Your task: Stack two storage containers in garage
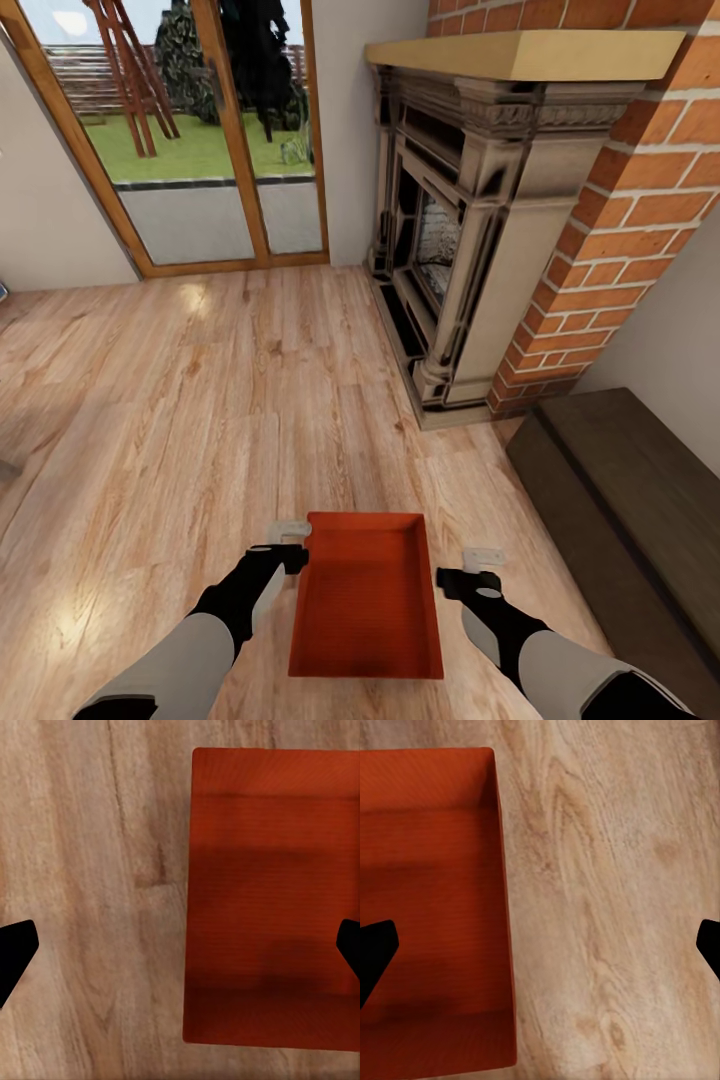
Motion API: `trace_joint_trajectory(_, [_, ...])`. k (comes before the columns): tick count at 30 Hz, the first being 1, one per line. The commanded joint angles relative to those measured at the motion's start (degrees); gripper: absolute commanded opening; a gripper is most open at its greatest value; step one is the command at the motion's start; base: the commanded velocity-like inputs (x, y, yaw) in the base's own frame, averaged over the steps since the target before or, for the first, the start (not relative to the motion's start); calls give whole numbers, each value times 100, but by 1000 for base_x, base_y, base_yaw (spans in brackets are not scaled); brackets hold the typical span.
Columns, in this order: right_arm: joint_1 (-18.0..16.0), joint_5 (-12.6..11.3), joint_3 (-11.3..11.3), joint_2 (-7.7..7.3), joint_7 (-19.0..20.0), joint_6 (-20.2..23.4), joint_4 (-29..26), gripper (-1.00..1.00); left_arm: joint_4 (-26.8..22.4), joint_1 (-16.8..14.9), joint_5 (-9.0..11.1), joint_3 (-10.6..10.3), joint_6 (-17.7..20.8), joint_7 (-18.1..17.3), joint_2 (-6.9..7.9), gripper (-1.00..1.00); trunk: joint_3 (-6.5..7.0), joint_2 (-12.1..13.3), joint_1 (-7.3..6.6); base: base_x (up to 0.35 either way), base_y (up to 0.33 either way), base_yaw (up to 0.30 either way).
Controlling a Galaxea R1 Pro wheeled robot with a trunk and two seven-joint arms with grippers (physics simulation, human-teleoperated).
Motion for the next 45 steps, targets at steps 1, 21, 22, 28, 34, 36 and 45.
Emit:
trace_joint_trajectory(1, [-4,-60,50,18,-21,-22,2,100,-9,-1,-47,39,32,-5,-7,100,-22,-44,22,0,0,0])
trace_joint_trajectory(21, [-4,-50,66,175,40,-22,2,100,-24,-1,-52,41,-30,18,-7,100,-148,-325,176,0,0,0])
trace_joint_trajectory(22, [-4,-50,66,180,41,-22,2,100,-24,-1,-52,41,-26,17,-7,100,-166,-365,198,0,0,0])
trace_joint_trajectory(28, [-4,-50,73,194,41,-22,2,100,-13,-1,-48,41,-15,13,-7,100,-274,-605,330,0,0,0])
trace_joint_trajectory(34, [-4,-50,75,194,41,-22,2,100,-2,-1,-45,41,-21,13,-7,100,-381,-846,462,0,0,0])
trace_joint_trajectory(36, [-4,-50,75,194,41,-22,2,100,-1,-1,-43,41,-21,13,-7,100,-417,-926,506,0,0,0])
trace_joint_trajectory(45, [-4,-50,75,194,41,-22,2,100,45,-1,-20,41,-49,13,-7,100,-579,-1287,703,0,0,0])
